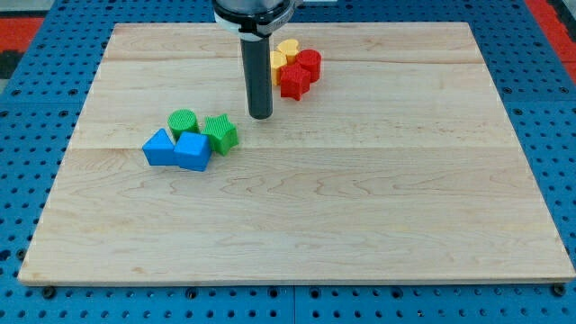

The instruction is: Point your arm to the top right of the green star

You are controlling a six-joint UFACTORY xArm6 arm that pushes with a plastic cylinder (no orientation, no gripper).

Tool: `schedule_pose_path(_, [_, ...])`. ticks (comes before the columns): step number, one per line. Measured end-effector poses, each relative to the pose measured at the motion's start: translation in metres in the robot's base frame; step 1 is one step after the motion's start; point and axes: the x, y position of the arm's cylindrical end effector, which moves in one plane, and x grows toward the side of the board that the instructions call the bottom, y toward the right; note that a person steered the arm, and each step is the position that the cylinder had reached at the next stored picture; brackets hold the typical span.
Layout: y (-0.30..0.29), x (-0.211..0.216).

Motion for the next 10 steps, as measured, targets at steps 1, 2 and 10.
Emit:
schedule_pose_path(1, [0.0,0.0])
schedule_pose_path(2, [-0.002,0.0])
schedule_pose_path(10, [0.003,-0.02])
